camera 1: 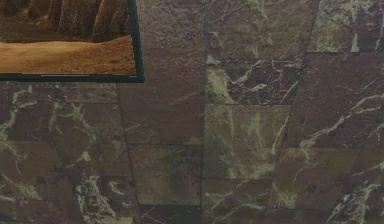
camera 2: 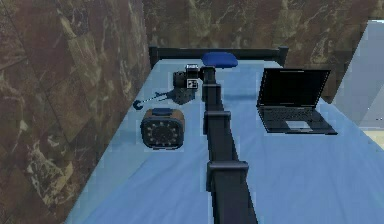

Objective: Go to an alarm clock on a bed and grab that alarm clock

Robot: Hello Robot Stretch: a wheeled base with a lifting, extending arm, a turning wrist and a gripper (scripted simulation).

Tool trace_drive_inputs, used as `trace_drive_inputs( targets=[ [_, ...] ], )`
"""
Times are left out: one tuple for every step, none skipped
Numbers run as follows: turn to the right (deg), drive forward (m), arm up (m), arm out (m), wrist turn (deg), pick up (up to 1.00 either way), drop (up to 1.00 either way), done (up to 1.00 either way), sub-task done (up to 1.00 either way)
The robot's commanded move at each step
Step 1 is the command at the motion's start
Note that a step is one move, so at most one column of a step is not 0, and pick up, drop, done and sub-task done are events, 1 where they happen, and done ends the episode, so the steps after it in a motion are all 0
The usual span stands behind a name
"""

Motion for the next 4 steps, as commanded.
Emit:
trace_drive_inputs(
  targets=[
    [0.0, 0.0, 0.0, 0.0, 27.0, 0.0, 0.0, 0.0, 0.0],
    [0.0, 0.0, -0.3, 0.0, 0.0, 0.0, 0.0, 0.0, 0.0],
    [0.0, 0.0, 0.0, 0.0, 0.0, 1.0, 0.0, 0.0, 0.0],
    [0.0, 0.0, 0.1, 0.0, 0.0, 0.0, 0.0, 0.0, 0.0]
  ],
)
